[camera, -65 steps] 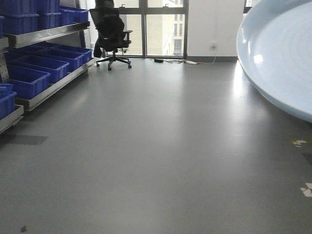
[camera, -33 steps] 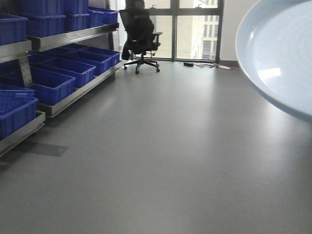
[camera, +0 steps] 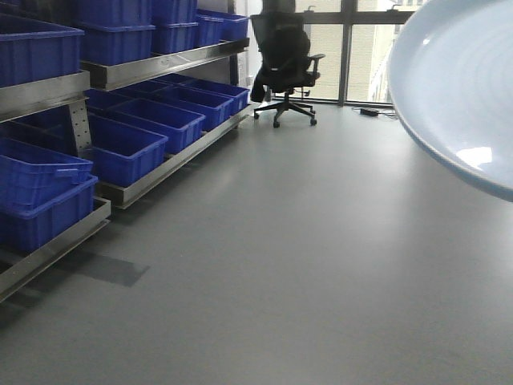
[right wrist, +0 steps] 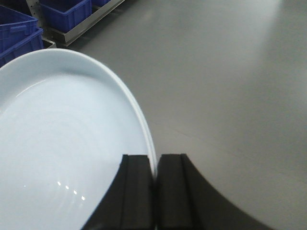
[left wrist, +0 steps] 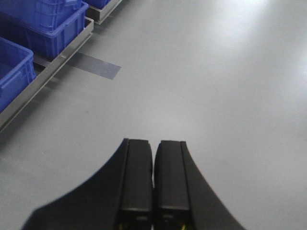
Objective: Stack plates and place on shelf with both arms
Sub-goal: 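Drive the base up to the shelf of blue bins, then lower the plate stack into the blue bin and open right gripper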
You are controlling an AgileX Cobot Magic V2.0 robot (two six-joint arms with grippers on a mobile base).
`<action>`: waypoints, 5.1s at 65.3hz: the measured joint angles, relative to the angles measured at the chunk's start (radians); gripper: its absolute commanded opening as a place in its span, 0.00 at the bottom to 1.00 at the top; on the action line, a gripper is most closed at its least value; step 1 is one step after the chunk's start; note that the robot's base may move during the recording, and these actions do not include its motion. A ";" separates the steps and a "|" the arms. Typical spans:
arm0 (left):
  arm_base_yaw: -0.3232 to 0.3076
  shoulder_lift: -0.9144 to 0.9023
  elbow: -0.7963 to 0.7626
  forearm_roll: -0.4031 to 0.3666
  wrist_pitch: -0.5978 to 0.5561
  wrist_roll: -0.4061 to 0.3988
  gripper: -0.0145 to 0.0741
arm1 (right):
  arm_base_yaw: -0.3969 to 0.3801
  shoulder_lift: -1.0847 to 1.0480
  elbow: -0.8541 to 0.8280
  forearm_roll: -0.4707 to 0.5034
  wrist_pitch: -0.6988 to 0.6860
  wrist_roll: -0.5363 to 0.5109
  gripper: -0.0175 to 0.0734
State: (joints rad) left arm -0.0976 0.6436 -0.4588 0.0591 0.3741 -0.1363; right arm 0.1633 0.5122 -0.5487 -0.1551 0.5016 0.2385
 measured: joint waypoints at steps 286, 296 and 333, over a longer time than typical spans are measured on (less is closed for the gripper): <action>0.000 0.000 0.000 0.000 0.000 0.000 0.26 | -0.022 0.147 -0.098 0.006 -0.187 0.000 0.25; 0.000 0.000 0.000 0.000 0.000 0.000 0.26 | -0.063 0.370 -0.277 0.006 -0.209 0.000 0.25; 0.000 0.000 0.000 0.000 0.000 0.000 0.26 | -0.095 0.736 -0.510 0.007 -0.313 0.003 0.77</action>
State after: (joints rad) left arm -0.0976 0.6436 -0.4588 0.0591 0.3741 -0.1363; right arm 0.0680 1.2484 -1.0586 -0.1477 0.1890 0.2411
